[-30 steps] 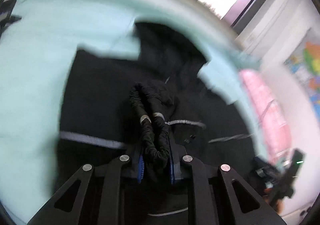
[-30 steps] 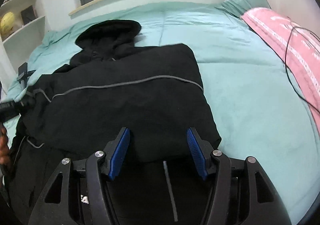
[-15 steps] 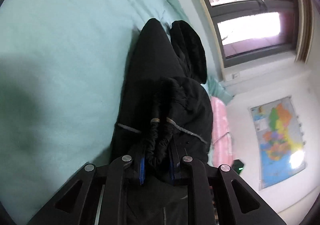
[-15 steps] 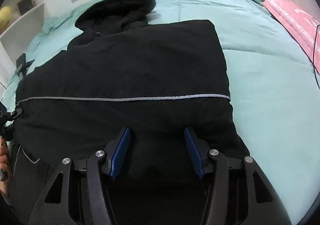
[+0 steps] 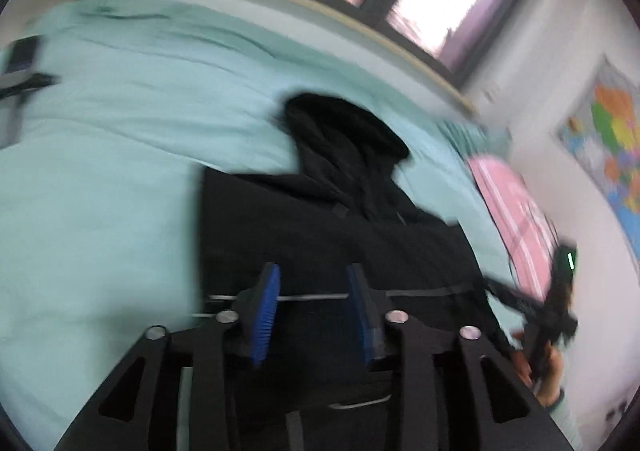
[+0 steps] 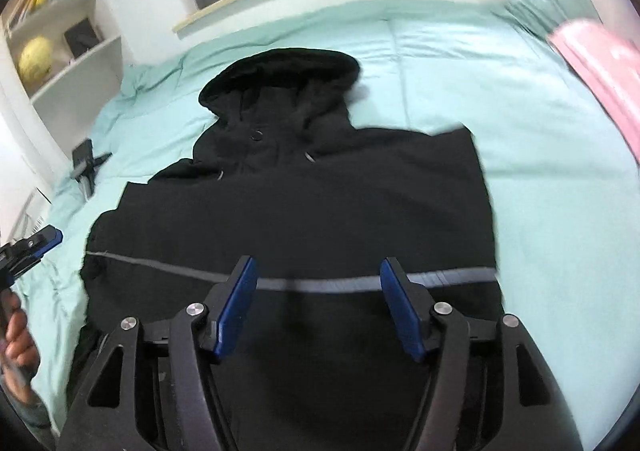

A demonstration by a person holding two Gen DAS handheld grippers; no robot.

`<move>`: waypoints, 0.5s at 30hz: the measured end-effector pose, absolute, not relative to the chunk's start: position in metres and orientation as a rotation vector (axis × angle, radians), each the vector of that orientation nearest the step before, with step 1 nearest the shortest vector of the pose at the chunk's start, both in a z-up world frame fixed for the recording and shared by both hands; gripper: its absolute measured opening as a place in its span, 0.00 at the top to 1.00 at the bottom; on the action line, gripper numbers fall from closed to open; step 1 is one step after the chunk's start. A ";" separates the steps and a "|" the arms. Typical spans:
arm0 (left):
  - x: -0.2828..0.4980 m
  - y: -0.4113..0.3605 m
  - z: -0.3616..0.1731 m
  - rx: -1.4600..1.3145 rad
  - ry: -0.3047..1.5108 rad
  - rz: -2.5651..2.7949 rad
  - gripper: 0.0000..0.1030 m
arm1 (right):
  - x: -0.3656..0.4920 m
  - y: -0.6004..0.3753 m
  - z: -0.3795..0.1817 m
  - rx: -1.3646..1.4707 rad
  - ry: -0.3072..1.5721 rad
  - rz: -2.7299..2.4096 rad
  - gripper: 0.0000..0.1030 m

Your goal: Fold large clothes

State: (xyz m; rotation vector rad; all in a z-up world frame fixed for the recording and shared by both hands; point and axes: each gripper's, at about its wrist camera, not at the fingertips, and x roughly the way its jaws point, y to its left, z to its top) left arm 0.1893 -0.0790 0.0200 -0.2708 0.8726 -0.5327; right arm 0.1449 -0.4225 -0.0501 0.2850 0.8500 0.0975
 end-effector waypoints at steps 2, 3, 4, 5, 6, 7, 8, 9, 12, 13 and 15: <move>0.197 -0.115 -0.006 -0.159 0.926 -0.496 0.62 | 0.171 -0.410 -0.060 0.260 0.890 0.080 0.34; 0.199 -0.127 -0.024 -0.098 0.958 -0.461 0.62 | 0.185 -0.407 -0.069 0.250 0.911 0.066 0.34; 0.207 -0.136 -0.043 -0.033 0.996 -0.410 0.62 | 0.192 -0.404 -0.079 0.233 0.936 0.048 0.35; 0.213 -0.136 -0.060 -0.015 1.012 -0.387 0.63 | 0.201 -0.397 -0.094 0.191 0.965 0.018 0.35; 0.213 -0.130 -0.068 -0.054 1.010 -0.399 0.63 | 0.206 -0.392 -0.107 0.127 0.975 -0.005 0.35; 0.214 -0.121 -0.073 -0.093 1.010 -0.409 0.65 | 0.206 -0.392 -0.114 0.109 0.957 0.002 0.34; 0.215 -0.115 -0.075 -0.128 1.010 -0.416 0.70 | 0.202 -0.396 -0.118 0.126 0.940 0.011 0.34; 0.216 -0.108 -0.075 -0.153 1.005 -0.425 0.72 | 0.199 -0.399 -0.121 0.145 0.926 0.018 0.34; 0.212 -0.119 -0.075 -0.128 0.982 -0.443 0.75 | 0.191 -0.403 -0.124 0.162 0.896 0.027 0.34; 0.209 -0.120 -0.073 -0.111 0.975 -0.444 0.75 | 0.189 -0.402 -0.124 0.155 0.903 0.022 0.34; 0.203 -0.126 -0.066 -0.077 0.930 -0.416 0.75 | 0.187 -0.403 -0.118 0.157 0.928 0.017 0.34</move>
